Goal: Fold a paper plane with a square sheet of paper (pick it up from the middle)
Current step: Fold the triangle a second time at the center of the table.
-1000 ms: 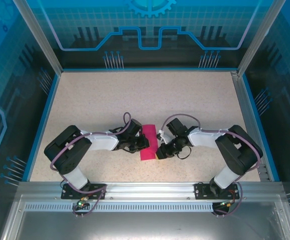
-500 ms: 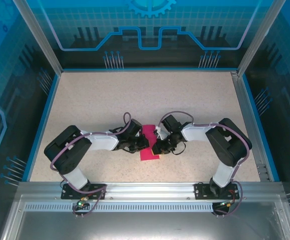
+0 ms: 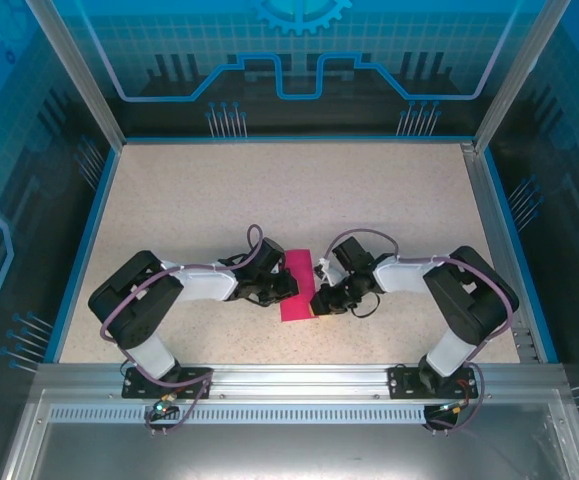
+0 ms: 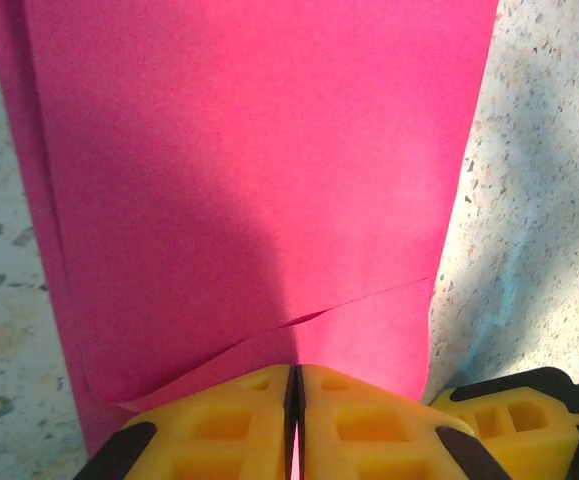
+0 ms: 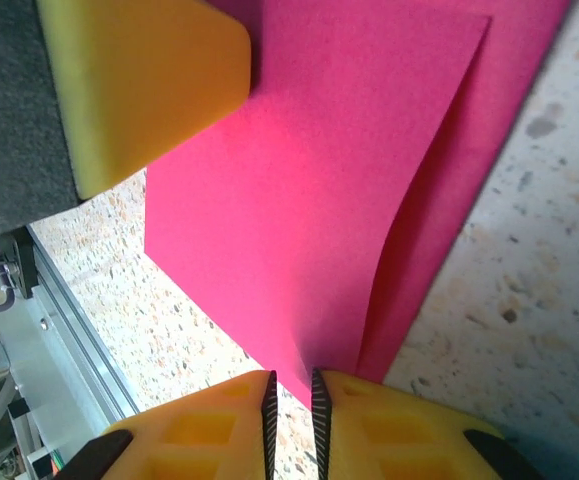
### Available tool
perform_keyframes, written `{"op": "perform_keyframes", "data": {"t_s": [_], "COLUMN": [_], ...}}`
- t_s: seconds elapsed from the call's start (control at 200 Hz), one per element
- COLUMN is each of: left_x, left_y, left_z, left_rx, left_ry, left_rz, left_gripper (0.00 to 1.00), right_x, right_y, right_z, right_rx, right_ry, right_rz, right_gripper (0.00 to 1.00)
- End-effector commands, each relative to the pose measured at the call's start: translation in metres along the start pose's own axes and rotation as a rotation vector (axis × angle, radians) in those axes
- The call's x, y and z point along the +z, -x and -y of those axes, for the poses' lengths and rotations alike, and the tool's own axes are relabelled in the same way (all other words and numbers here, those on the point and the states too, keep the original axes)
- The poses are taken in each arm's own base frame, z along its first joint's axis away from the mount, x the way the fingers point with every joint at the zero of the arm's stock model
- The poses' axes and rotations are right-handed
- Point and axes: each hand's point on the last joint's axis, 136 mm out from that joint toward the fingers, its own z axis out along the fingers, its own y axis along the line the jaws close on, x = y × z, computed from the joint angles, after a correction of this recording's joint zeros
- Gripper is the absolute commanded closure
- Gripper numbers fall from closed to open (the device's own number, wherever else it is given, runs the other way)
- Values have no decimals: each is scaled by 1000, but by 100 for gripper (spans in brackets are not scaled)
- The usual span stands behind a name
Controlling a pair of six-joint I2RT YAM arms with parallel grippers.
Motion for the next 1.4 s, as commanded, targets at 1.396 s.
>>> {"op": "perform_keyframes", "data": {"t_s": [1.396], "left_x": [-20], "left_y": [2], "left_z": [26], "left_rx": [89], "left_ry": [-81], "left_rz": [26], "left_gripper": [73], "right_x": [12], "right_y": [-13], "right_z": [27], "right_rx": [121], "right_ry": [-165], "right_rz": [-105], "right_gripper": [83]}}
